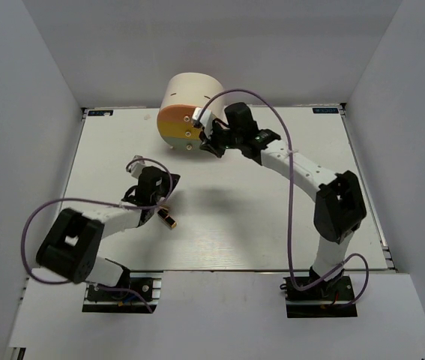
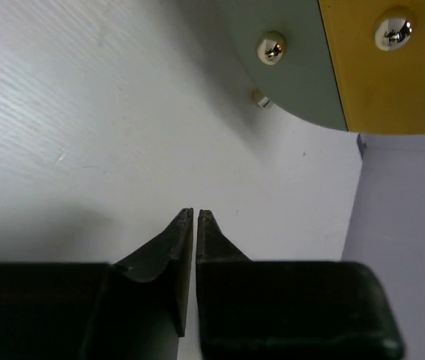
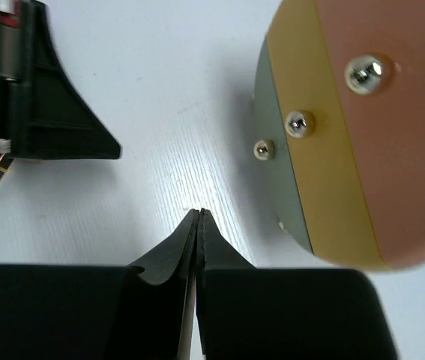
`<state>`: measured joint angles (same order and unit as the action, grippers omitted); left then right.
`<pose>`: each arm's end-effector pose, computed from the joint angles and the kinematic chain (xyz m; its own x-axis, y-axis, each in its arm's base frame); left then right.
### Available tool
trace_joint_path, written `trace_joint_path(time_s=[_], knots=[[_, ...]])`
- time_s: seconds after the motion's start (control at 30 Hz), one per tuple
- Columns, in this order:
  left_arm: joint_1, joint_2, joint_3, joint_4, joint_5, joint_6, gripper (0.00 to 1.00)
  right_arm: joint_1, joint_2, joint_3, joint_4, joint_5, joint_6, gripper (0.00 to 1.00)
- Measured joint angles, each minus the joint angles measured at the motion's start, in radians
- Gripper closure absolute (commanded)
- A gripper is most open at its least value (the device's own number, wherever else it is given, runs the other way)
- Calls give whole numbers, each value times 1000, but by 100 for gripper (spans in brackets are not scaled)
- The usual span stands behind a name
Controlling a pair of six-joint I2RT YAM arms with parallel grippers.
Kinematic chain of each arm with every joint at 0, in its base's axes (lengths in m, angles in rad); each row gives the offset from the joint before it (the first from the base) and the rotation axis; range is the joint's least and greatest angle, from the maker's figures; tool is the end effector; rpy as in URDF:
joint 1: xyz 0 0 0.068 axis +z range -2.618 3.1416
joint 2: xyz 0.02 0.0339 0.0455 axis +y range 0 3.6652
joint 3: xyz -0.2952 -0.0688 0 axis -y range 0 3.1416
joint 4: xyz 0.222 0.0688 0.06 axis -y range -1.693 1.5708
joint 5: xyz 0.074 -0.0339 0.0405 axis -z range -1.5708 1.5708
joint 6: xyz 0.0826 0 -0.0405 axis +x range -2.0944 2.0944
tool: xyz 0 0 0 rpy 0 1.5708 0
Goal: Organize the makeup
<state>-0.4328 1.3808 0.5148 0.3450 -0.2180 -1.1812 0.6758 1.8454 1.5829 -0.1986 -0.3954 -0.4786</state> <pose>0.2689 -0.1045 0.1962 -0.3929 -0.8134 -0.4290 -0.3271 0.5596 -0.7614 0.3425 0.3154 0.3311 0.0817 -0.4793 -0.8739 -0.9112 0.3194 -0.2603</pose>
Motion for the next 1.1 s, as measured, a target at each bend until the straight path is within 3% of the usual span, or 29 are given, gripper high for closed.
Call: trace_joint_path(time_s=[0.07,0.1,0.17,0.3,0.33,0.4,0.43,0.53,1.1], knots=[[1,95,26,80,14,-19,92,-18,-46,-47,17,3,19,81],[5,143,42,124,23,-32,93,-41,-74,-86,30,7,29,66],[9,221,58,218,37,-55,91,-63,-93,-122,42,12,32,65],[27,385,91,406,57,-114,72,-138,-122,-217,45,28,61,64],[35,423,103,440,65,-130,62,-158,-124,-236,45,30,67,64],[46,483,130,476,77,-154,55,-193,-132,-272,44,31,78,63],[49,503,146,487,82,-163,46,-208,-137,-285,43,31,80,63],[61,553,204,520,99,-181,41,-245,-155,-312,44,31,81,64],[77,678,353,574,138,-196,46,-336,-173,-323,53,14,79,64]])
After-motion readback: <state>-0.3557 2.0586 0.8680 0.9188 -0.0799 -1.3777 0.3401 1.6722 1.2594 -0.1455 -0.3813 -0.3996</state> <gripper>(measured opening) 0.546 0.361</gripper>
